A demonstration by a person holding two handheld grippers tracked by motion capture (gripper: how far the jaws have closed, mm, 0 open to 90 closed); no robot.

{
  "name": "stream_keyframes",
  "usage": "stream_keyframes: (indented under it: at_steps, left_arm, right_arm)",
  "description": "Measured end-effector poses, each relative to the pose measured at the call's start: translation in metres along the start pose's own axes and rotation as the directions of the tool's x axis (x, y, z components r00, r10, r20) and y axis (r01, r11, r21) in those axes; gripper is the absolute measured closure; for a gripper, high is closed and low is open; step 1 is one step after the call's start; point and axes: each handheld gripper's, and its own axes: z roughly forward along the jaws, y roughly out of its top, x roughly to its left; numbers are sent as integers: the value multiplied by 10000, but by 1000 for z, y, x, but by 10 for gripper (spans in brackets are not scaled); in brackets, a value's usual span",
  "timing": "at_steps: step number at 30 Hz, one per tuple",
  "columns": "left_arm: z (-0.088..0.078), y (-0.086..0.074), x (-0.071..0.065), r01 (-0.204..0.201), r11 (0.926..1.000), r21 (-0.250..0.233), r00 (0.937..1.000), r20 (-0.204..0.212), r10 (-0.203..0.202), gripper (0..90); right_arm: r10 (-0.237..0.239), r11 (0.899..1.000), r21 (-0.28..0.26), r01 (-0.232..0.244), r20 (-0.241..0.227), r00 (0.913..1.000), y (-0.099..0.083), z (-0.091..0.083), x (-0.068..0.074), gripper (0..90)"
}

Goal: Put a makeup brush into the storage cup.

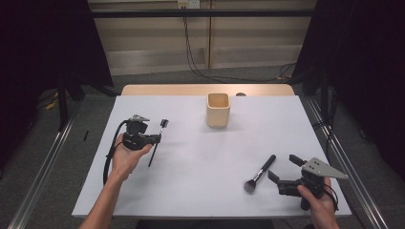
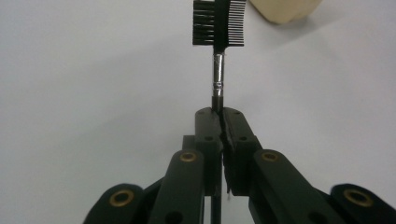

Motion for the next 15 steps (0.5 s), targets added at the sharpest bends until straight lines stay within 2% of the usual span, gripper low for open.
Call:
stream_keyframes:
  at_steps: [3, 5, 7, 13, 15]
  left_arm:
    - [-5, -2, -1, 9, 9980, -636, 10000, 57, -6, 860]
    - [-9, -3, 0, -214, 9966, -797, 9998, -27, 212, 860]
    - [-12, -4, 0, -57, 9945, -1043, 9999, -121, 45, 860]
    - [-21, -9, 1, -131, 9780, -2084, 9999, -92, 114, 860]
    - [-24, -10, 0, -128, 9710, -2386, 9999, 63, 148, 859]
  right_arm:
    - [25, 10000, -22, -25, 14, 10000, 0, 0, 0, 0]
    - [27, 10000, -23, -27, -21, 10000, 0, 0, 0, 0]
    - [26, 10000, -81, -26, -67, 10000, 0, 0, 0, 0]
    - [9, 9999, -136, -11, -95, 10000, 1, -1, 1, 0]
    - [-48, 9998, -185, 46, -153, 9999, 1, -1, 1, 0]
